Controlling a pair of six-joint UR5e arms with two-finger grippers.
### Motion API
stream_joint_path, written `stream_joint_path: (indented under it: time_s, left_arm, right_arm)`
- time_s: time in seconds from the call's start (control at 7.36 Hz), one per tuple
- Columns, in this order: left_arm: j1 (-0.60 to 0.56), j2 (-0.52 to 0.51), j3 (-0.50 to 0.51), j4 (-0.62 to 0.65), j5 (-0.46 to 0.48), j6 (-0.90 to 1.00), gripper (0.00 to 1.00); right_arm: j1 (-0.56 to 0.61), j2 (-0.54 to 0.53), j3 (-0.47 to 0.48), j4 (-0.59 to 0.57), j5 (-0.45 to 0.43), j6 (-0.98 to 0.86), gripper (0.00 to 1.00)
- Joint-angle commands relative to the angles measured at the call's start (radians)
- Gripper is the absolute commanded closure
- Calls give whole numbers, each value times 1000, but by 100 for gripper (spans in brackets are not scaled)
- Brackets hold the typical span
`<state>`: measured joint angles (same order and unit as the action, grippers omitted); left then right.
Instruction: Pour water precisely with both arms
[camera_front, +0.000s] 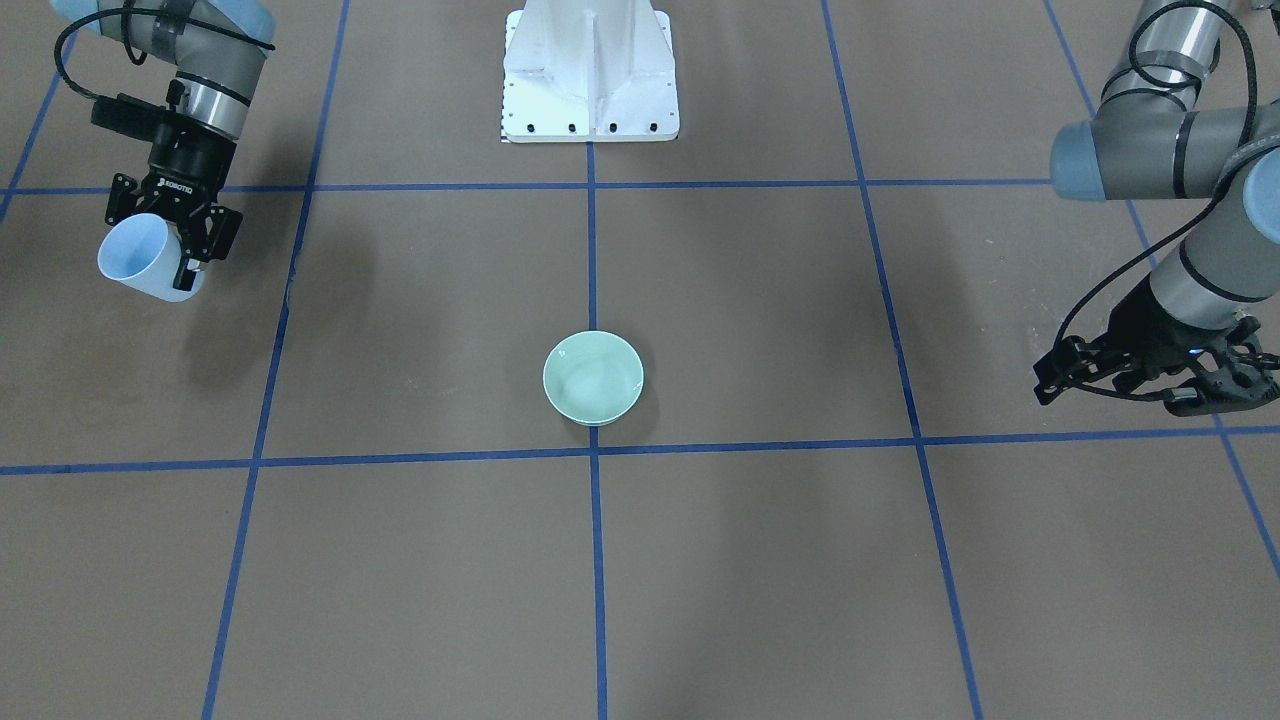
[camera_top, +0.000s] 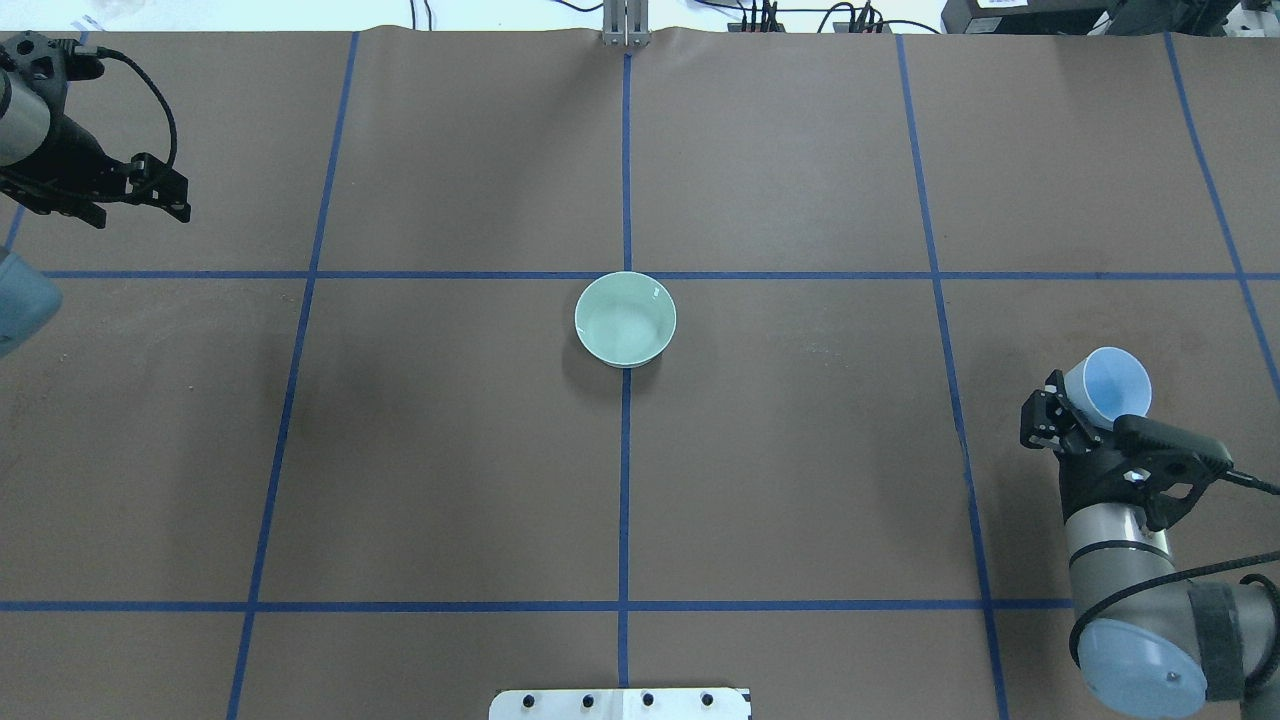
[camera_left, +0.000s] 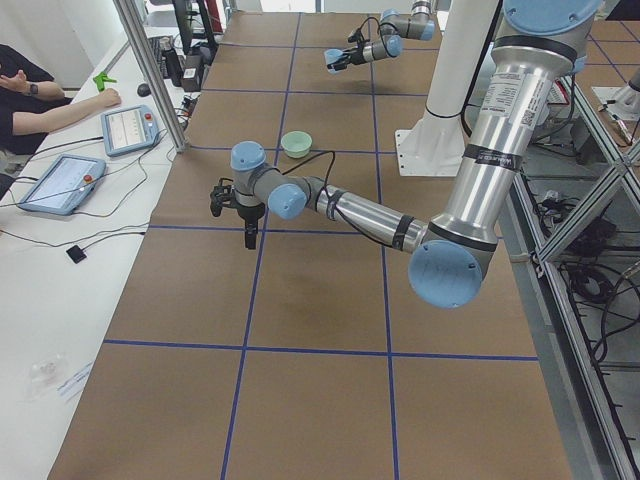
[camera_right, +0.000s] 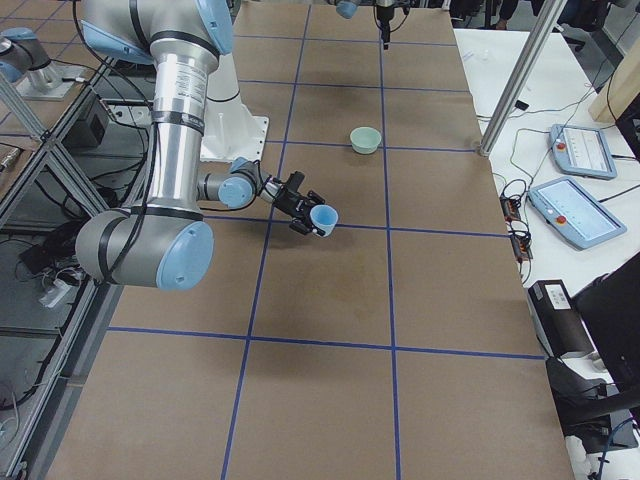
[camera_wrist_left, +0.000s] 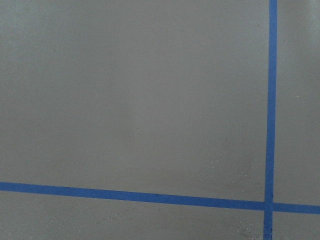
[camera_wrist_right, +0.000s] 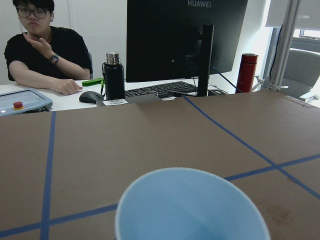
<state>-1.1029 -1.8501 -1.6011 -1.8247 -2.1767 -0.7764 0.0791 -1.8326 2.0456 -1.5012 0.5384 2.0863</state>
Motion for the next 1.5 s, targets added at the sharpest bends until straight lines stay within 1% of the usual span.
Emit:
stream_joint_path:
  time_s: [0.0,0.54,0.95,1.09,1.22,1.36]
  left_arm:
    - [0,0,3,-1,0,0,0]
    - [0,-1,-2,-1,0,-1,0]
    - [0,-1,-2,-1,0,-1,0]
    - [0,-1,0,1,0,-1,0]
    - [0,-1,0,1,0,-1,0]
    - [0,-1,1,1,0,-1,0]
  right_arm:
    - [-41,21,-56,-1,-49,27,100]
    - [-61,32,-122,1,-98,27,100]
    - [-68,38,-136,1,-110,26,100]
    - [-70,41,-136,1,-109,26,80]
    - [-71,44,-134,1,-110,26,65]
    - [-71,42,-136,1,-115,27,47]
